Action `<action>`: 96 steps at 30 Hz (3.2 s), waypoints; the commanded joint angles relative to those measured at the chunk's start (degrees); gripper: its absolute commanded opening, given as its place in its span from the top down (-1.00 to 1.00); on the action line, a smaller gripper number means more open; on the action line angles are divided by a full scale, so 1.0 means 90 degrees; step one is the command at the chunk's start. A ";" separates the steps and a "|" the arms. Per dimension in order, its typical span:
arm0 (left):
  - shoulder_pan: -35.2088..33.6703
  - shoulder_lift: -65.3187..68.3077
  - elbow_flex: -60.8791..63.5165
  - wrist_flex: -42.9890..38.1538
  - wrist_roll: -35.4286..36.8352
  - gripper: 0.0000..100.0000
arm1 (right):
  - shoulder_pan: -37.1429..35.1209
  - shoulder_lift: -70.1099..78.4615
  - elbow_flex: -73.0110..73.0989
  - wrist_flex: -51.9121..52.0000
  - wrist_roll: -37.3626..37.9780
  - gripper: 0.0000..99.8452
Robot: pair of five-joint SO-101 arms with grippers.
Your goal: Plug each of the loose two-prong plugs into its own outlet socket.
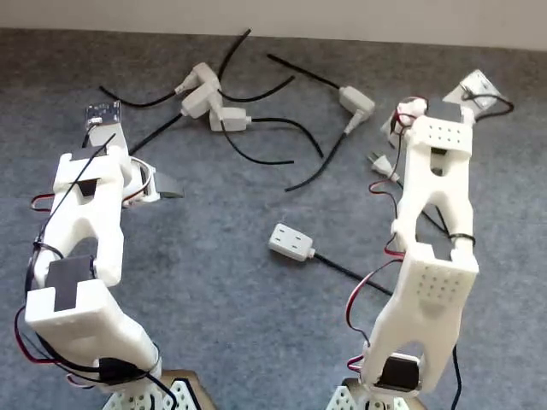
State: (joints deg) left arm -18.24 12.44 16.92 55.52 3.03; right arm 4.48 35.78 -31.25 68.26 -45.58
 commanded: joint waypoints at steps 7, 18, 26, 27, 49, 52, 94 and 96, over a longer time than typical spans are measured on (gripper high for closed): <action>0.0132 -0.0288 -0.0015 -0.0078 0.0020 0.21 | 0.0142 0.0474 -0.0288 -0.0825 -0.2667 0.34; 0.0132 -0.0288 -0.0015 -0.0078 0.0020 0.21 | -0.0112 0.1314 -0.0298 -0.1832 -0.3614 0.62; 0.0132 -0.0288 -0.0015 -0.0088 0.0020 0.21 | -0.0425 0.0611 -0.1656 0.0073 -0.1084 0.43; 0.0132 -0.0288 -0.0015 -0.0088 0.0020 0.21 | -0.0484 0.0552 -0.1949 0.0190 -0.0225 0.43; 0.0132 -0.0278 -0.0015 -0.0088 0.0020 0.21 | 0.0493 0.3082 -0.3121 -0.0777 0.9758 0.43; 0.0132 -0.0278 -0.0015 -0.0088 0.0020 0.21 | 0.0689 0.3267 -0.3121 -0.0825 0.9768 0.54; 0.0200 -0.0278 -0.0015 -0.0088 0.0020 0.21 | 0.4420 0.2437 -0.7839 0.3668 0.8977 0.97; 0.0200 -0.0278 -0.0015 -0.0088 0.0020 0.21 | 0.4674 0.2359 -0.7839 0.3668 0.8713 0.97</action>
State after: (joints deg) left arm -17.80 12.44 16.92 55.52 3.03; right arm 43.16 62.51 -94.29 98.86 36.26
